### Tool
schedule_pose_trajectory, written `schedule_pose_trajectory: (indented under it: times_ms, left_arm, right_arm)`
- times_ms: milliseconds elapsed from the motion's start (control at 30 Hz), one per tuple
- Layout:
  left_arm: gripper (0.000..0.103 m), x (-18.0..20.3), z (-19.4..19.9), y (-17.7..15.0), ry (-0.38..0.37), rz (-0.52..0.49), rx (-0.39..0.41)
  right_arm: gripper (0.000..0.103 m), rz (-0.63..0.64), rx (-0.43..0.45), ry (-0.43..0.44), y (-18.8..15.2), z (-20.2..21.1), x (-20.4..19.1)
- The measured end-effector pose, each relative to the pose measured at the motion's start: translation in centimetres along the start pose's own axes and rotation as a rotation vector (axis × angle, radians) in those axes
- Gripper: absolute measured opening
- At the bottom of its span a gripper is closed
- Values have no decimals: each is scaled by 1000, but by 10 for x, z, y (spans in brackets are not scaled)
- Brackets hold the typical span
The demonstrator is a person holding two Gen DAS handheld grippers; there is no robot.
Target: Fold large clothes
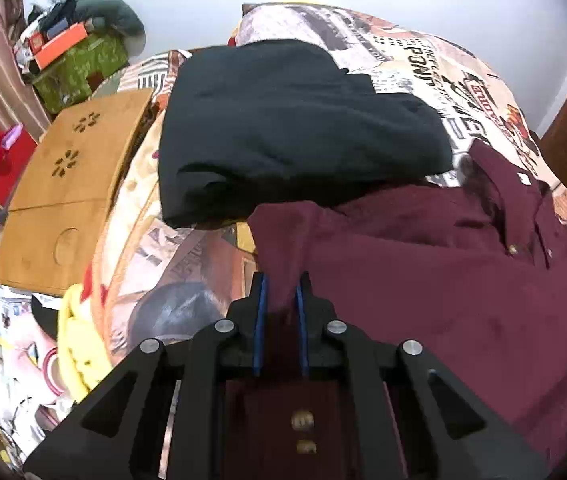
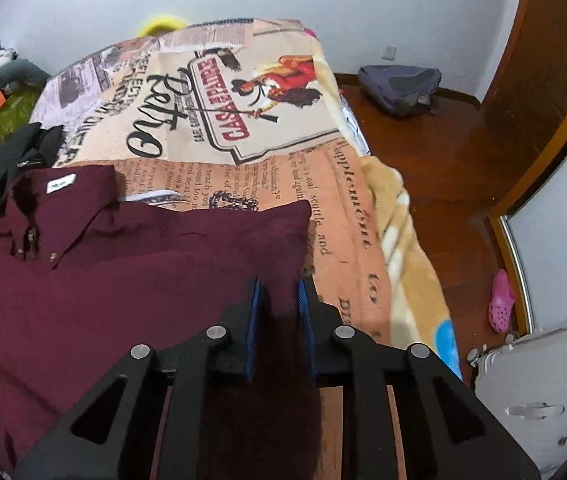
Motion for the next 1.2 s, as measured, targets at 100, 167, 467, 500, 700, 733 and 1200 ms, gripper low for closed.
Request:
schedule_pose_trajectory:
  times_ms: [100,167,467,500,700,733,1200]
  left_arm:
    - [13,-2,25,-7,-8,-2,22]
    - [17,-5,45,-12,-34,-3,48]
    - [65,-11,123,-52,-10,-45,164]
    - [68,-14,127,-57,-14,-44,161]
    - [69,-25,136,-106,-40,-40,104]
    - [69,-27,135,-115,-47,-41,88]
    - [69,-65,95,-213,-183,129,-151]
  right_arm:
    - [19,42,36,-59,-4,24,-5]
    - [27,78,70,-84,-10,44,-12]
    - [78,159,277,-123,-48,128,-48]
    - [78,162,289,-120,-52,132,-51]
    - [78,163,289,-71,-86,141,-67]
    - [78,157,284,-61,-93,141,-67]
    - [78,87,149,-12,-177,120,-72]
Point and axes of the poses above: each gripper's, at about its wrist camera, not at the fingertips, and z roughly against the way its jaws point, x to its right, y to its top, the point moved 2 cm from there along -z, roughly the way its jaws point, and after that the axes turned 9 degrees about z, right-handed, at the moved point
